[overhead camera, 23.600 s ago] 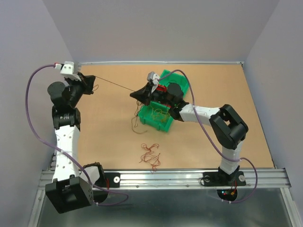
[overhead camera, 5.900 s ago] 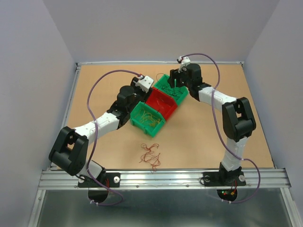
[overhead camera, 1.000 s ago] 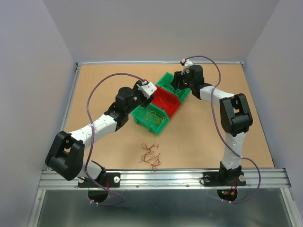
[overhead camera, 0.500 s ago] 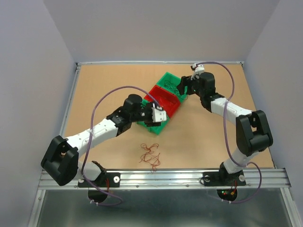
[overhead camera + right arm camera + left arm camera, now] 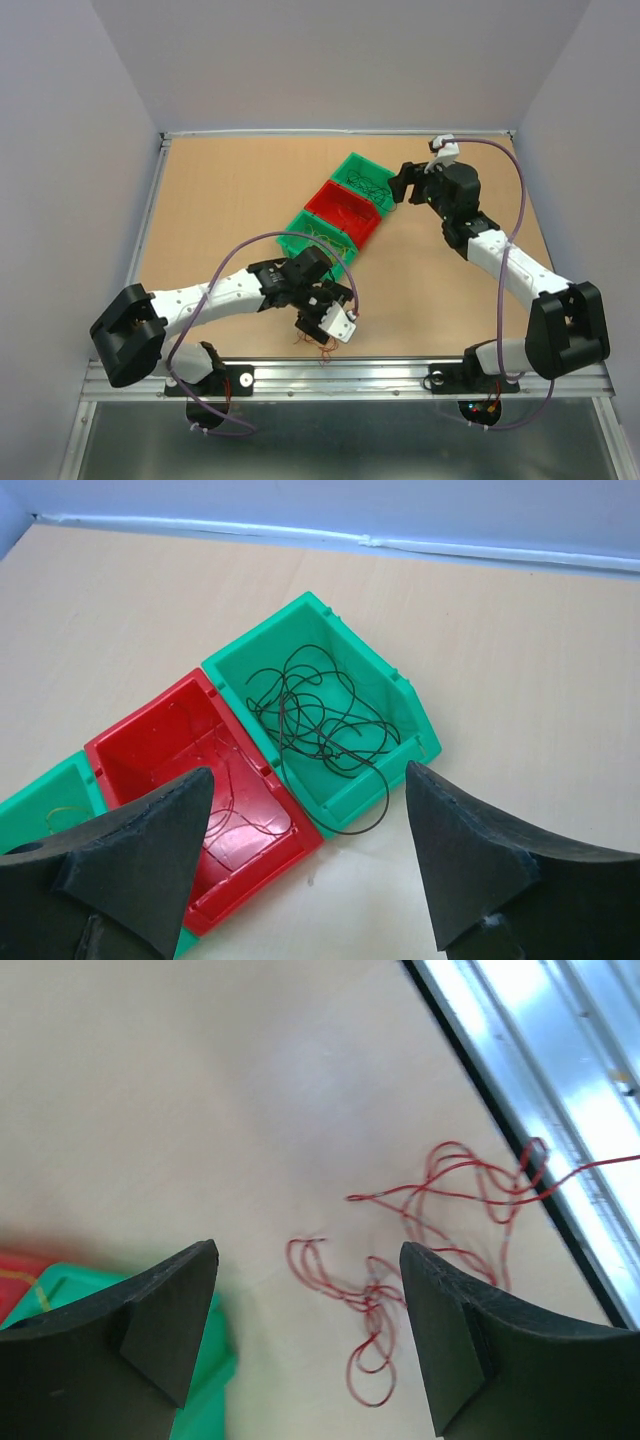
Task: Untangle the cables
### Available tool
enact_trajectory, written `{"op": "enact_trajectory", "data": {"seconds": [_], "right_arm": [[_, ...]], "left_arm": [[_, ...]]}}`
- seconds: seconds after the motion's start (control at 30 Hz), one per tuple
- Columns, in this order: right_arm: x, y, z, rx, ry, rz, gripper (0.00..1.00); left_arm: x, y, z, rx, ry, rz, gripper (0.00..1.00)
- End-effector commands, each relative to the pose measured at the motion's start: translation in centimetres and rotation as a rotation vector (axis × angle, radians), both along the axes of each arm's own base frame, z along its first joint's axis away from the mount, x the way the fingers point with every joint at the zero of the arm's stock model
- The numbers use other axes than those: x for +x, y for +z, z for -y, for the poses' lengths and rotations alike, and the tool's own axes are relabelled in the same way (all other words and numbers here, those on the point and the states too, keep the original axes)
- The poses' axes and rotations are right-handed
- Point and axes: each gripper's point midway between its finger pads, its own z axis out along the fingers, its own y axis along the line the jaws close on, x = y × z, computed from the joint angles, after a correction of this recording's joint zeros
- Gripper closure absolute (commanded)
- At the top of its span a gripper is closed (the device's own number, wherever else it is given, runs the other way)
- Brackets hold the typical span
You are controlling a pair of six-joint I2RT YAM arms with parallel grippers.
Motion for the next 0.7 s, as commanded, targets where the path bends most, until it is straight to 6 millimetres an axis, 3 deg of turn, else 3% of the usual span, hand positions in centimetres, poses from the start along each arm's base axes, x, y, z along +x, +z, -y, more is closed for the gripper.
{"op": "enact_trajectory", "data": {"seconds": [0.0,0.13,0.27,0.3,0.33,0.37,0.43,0.47,0.5,0.57,0.67], "right_arm": [[-0.7,0.3,0.6,0.012,-0.028,0.015,0.17],[-0.5,0.0,0.7,0.007,-0.037,0.009,0.17],[-0.5,0.1,0.5,0.010,-0.030,0.011,0.17],[-0.6,0.2,0.6,0.011,-0.030,0.012,0.17],[-0.6,0.4,0.6,0.012,-0.030,0.016,0.17],[-0.7,0.2,0.7,0.011,-0.033,0.014,0.17],[-0.9,0.6,0.7,0.013,-0.033,0.026,0.17],[-1.1,0.5,0.8,0.012,-0.034,0.025,0.17],[-1.2,0.6,0.8,0.013,-0.031,0.029,0.17],[-1.8,0.9,0.3,0.014,0.010,0.042,0.17],[-3.6,2.6,-1.9,0.034,0.164,0.113,0.17]], "left_arm": [[-2.5,-1.9,-1.7,0.129,-0.078,-0.053,0.16],[-4.0,-2.3,-2.4,0.180,-0.133,-0.113,0.16],[-3.9,-3.9,-2.5,0.238,-0.110,-0.114,0.23],[-3.8,-5.0,-2.6,0.278,-0.099,-0.129,0.34],[-3.6,-5.5,-2.6,0.301,-0.088,-0.130,0.34],[-3.3,-5.9,-2.6,0.328,-0.073,-0.133,0.46],[-3.3,-6.6,-2.7,0.386,-0.069,-0.169,0.61],[-3.5,-6.5,-2.6,0.392,-0.073,-0.181,0.77],[-3.4,-6.3,-2.4,0.384,-0.075,-0.181,0.85],[-3.2,-5.0,-1.5,0.319,-0.074,-0.158,0.97],[-2.9,-1.1,-0.2,0.162,-0.050,-0.121,1.00]]}}
